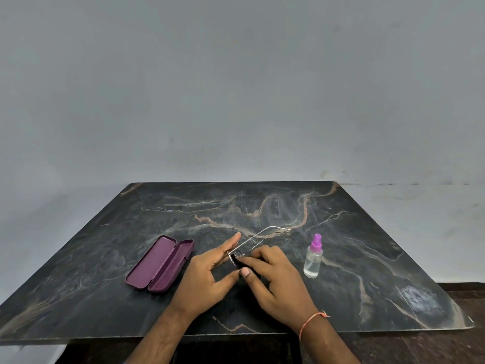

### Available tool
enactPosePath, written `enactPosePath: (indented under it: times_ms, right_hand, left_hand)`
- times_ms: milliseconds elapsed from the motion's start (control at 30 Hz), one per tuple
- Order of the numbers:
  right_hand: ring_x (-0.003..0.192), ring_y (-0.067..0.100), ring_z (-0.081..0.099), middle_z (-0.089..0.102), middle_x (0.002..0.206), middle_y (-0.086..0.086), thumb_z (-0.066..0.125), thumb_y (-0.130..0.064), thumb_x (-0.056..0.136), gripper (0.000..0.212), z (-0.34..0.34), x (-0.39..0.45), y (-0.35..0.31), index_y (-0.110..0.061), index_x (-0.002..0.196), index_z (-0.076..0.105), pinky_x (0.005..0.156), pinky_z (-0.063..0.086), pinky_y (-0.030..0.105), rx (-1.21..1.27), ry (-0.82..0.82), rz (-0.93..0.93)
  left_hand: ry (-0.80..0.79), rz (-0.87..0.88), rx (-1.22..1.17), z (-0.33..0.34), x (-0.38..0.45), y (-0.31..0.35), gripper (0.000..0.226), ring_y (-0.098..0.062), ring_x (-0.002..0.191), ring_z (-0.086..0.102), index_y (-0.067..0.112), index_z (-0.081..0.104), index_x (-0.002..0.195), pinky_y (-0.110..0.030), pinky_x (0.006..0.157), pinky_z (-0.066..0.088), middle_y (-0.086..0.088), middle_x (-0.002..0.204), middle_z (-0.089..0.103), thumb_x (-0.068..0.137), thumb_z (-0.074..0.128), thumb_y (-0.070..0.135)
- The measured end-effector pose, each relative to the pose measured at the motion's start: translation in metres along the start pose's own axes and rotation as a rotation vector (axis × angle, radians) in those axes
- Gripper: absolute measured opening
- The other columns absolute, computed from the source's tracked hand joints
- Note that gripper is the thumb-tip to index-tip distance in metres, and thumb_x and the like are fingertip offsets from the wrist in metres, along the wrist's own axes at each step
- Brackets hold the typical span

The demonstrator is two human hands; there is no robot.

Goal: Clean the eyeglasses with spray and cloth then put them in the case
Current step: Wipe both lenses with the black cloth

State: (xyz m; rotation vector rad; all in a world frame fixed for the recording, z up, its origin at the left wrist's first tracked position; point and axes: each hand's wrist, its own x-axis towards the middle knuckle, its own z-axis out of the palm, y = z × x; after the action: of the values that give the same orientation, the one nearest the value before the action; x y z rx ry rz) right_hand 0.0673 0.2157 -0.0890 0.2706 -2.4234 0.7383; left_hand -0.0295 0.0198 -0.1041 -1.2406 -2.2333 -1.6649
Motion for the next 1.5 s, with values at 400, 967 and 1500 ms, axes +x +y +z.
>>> enactPosePath:
  times_ms: [400, 967, 1500]
  right_hand:
    - [0.106, 0.012, 0.051, 0.052, 0.104, -0.019, 0.057, -0.041, 0.109, 0.026, 0.001, 0.002, 0.007, -0.034, 0.127, 0.074, 0.092, 0.048, 0.033, 0.103, -0.070, -0.012]
    - [0.103, 0.008, 0.050, 0.052, 0.102, -0.021, 0.054, -0.045, 0.109, 0.036, -0.001, 0.002, 0.002, -0.042, 0.142, 0.066, 0.090, 0.048, 0.030, 0.051, -0.079, 0.015]
    - [0.102, 0.014, 0.058, 0.060, 0.098, -0.018, 0.057, -0.038, 0.109, 0.026, -0.006, -0.002, 0.002, -0.037, 0.123, 0.078, 0.089, 0.048, 0.029, 0.218, -0.003, 0.008]
  left_hand:
    - [-0.051, 0.018, 0.125, 0.002, 0.000, 0.000, 0.084, -0.002, 0.132, 0.073, 0.043, 0.046, 0.167, -0.028, 0.111, 0.058, 0.022, 0.145, 0.074, 0.096, 0.083, 0.018]
    - [-0.054, 0.041, 0.215, 0.003, 0.000, 0.000, 0.084, 0.002, 0.144, 0.062, 0.044, 0.039, 0.170, -0.020, 0.119, 0.048, 0.027, 0.160, 0.060, 0.098, 0.078, 0.024]
    - [-0.077, 0.079, 0.291, 0.004, -0.002, 0.004, 0.090, 0.006, 0.147, 0.058, 0.036, 0.038, 0.172, -0.017, 0.120, 0.046, 0.014, 0.163, 0.061, 0.097, 0.082, 0.015]
